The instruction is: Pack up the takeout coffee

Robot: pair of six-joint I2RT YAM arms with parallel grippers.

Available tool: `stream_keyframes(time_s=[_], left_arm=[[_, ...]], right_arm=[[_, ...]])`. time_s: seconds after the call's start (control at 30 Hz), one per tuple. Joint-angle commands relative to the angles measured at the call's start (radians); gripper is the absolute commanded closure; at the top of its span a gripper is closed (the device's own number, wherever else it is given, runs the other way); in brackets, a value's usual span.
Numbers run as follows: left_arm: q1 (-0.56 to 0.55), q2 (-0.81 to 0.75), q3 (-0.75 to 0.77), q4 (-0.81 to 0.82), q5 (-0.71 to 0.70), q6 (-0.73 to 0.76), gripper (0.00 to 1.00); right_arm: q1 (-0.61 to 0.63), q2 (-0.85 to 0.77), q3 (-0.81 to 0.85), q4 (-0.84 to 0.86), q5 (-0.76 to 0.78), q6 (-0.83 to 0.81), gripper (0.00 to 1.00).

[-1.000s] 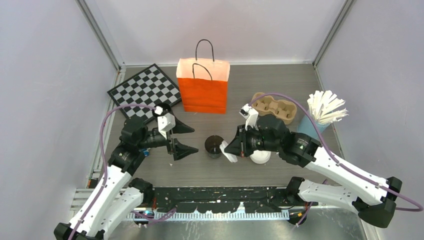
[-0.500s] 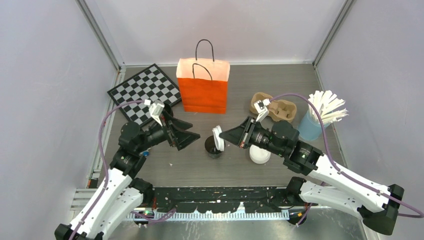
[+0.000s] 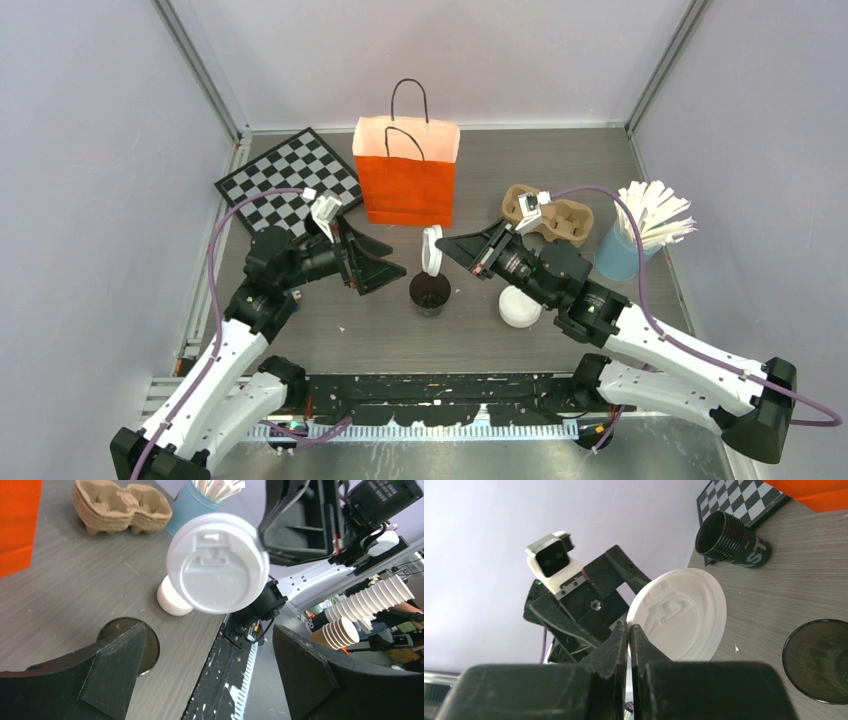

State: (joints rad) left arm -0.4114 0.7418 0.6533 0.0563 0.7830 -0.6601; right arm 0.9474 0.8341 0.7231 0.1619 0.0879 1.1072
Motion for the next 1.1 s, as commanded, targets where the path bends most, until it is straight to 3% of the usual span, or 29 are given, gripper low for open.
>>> stream_keyframes(time_s=[0.0,0.57,0.77,0.93,1.07], left_arm=[[-0.004,-0.006,0.031,0.123,0.007,0.064,0.00],[-0.065,0.096,0.077,0.169,0.025,0.035,0.00],[-0.078,0.117,0.075,0.095,0.016,0.111,0.00],[-0.083,0.116,0.059,0.136,0.037,0.136,0.00],[-0.083,0.112,0.072,0.054,0.001,0.214,0.00]], right_arm=[[0.003,0.027,0.005,0.071,0.067,0.022,0.91],[0.003,0.077,-0.003,0.123,-0.004,0.049,0.91],[0.004,0.120,0.012,0.152,-0.060,0.041,0.91],[0.004,0.144,0.018,0.165,-0.074,0.046,0.91],[0.003,0.147,0.014,0.174,-0.074,0.049,0.91]])
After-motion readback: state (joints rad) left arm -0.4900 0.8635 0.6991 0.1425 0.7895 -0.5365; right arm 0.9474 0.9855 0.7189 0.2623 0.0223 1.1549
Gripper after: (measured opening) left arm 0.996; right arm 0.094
